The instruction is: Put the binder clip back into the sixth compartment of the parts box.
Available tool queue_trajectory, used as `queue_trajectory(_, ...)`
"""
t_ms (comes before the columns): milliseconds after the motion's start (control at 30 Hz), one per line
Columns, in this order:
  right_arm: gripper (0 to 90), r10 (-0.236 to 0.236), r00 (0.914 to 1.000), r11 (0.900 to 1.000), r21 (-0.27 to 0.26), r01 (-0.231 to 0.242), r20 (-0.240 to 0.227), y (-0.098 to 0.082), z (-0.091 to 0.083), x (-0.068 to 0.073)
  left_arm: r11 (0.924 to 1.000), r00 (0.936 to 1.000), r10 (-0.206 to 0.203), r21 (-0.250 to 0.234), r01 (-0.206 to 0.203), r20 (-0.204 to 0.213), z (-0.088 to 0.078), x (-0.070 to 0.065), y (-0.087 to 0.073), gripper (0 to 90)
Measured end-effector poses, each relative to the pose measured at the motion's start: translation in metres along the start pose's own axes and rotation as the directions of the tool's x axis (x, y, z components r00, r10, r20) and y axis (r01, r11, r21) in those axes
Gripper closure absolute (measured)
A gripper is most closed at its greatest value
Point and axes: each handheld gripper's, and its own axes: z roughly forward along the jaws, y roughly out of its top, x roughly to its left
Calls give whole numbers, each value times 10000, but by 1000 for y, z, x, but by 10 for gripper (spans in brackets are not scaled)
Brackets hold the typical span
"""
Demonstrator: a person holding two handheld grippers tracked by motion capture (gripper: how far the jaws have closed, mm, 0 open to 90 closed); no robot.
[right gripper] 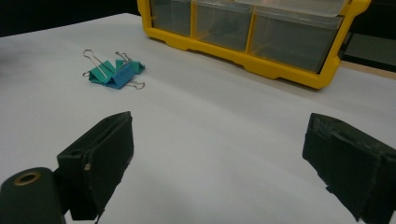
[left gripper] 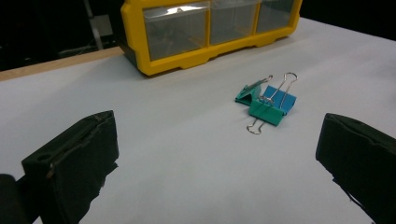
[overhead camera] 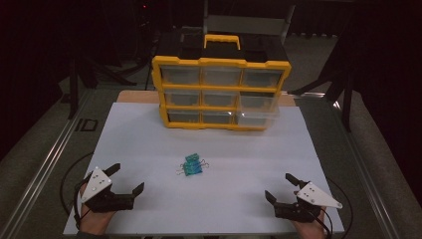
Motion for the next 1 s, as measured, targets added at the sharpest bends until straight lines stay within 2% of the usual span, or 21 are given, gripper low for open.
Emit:
queue_trajectory(367, 89, -59, 10000, 10000, 41, 59, 3, 0, 1, 0, 9994, 9998, 80, 338, -86, 165, 3, -1, 1, 0)
queue_trajectory(633, 89, -15, 10000, 10000, 43, 15, 19, -1, 0, -1, 9969, 9969, 380, 657, -426, 690, 9, -1, 19, 1)
queue_trajectory(700, 89, -44, 10000, 10000, 47, 44, 16, -1, 1, -2, 9965, 9966, 417, 700, -466, 705, 10, -1, 21, 0)
queue_trajectory(767, 89, -64, 10000, 10000, 63, 64, 6, -1, 0, -2, 9941, 9949, 604, 855, -673, 810, 15, -1, 27, 0)
queue_trajectory(900, 89, -105, 9999, 9999, 69, 105, 14, -1, 1, -1, 9920, 9929, 701, 984, -796, 961, 22, -2, 32, 0)
queue_trajectory(1000, 89, -107, 9999, 9999, 71, 106, 28, 0, 2, -2, 9878, 9889, 910, 1154, -1046, 1176, 34, -4, 38, 0)
